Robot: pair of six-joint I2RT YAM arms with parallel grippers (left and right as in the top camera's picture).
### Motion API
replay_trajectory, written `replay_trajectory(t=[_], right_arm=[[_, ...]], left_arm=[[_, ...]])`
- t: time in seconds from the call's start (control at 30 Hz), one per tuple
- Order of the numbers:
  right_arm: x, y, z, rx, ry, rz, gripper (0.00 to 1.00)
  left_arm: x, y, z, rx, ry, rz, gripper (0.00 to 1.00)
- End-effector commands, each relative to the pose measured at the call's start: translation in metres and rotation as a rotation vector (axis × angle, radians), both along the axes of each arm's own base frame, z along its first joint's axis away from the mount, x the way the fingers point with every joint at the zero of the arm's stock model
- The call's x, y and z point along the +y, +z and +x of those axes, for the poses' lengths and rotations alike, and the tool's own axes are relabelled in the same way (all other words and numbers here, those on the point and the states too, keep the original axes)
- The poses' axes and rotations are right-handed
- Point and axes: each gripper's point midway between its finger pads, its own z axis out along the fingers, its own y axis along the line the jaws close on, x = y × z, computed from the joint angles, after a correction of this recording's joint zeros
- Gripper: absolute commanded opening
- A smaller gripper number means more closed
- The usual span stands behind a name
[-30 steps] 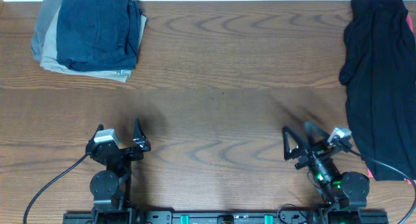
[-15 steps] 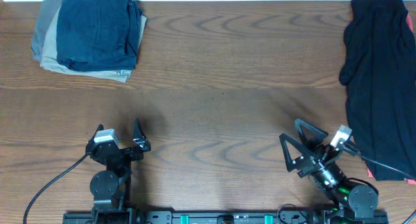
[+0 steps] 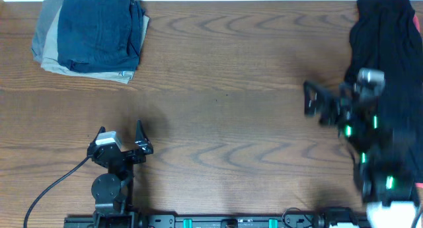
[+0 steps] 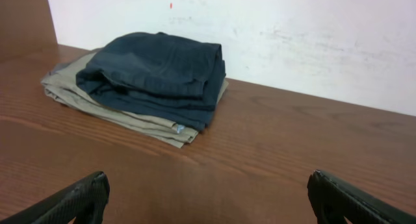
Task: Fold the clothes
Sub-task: 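Reach the right gripper to the black shirt at the right edge and grasp it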
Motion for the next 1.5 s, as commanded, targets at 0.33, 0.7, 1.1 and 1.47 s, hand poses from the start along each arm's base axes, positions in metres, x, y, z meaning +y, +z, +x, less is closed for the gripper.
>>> replay_trajectory(t=[0.33,0.7,1.1,1.47], right_arm=[[-0.109,-0.051,0.14,0.586,-0.325,-0.622,0.99],[-0.172,-0.155,0.166,0.829,-0.294,-0.728,0.95],[-0.192,-0.208,0.172,0.87,-0.183,-0.601,0.87],[-0.17,-0.24,0.179,0.869,-0.005,-0.566,0.86]], left_arm=[[0.001,-0.018,-0.001,0.053,0.002,0.017,0.98],[0.001,-0.018,-0.001,0.053,0.002,0.017,0.98],[0.001,-0.018,-0.001,0.053,0.002,0.017,0.98],[0.001,-0.018,-0.001,0.053,0.002,0.017,0.98]])
